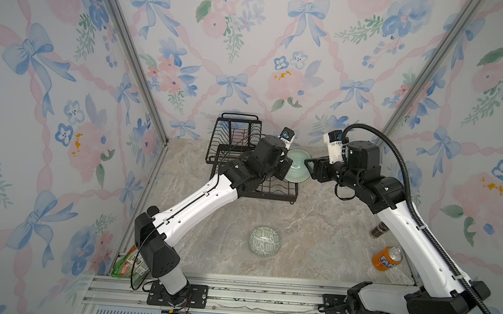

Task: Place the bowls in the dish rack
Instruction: 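Carry the pale green bowl toward the rack while the right gripper reaches for it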

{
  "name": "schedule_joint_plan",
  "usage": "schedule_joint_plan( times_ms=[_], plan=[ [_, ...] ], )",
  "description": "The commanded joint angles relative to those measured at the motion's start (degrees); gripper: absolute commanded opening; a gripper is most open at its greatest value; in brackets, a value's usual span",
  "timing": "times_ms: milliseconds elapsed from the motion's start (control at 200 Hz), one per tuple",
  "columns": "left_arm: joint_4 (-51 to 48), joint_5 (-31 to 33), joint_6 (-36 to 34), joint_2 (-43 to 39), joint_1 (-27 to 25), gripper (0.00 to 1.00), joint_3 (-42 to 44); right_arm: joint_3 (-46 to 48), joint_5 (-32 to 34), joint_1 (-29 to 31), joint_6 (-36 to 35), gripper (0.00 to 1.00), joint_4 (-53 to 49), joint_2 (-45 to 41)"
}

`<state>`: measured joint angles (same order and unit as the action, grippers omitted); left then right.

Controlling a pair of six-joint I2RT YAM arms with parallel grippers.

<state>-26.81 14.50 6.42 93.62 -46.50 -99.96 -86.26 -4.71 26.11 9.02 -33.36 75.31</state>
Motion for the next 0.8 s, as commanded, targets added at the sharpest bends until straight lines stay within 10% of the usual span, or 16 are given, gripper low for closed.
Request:
schedule_joint_plan(
  times_ms=[0,795],
  plan=[
    [4.7,-0.4,0.1,0.7,0.3,0.00,-2.3,-1.4,0.2,0.9,0.4,0.60,0.4,0.5],
    [5.7,-1.8,0.7,0.2,0.2,0.00,-2.2,0.2,1.7,1.3,0.9,0.40,-0.8,1.1]
  ],
)
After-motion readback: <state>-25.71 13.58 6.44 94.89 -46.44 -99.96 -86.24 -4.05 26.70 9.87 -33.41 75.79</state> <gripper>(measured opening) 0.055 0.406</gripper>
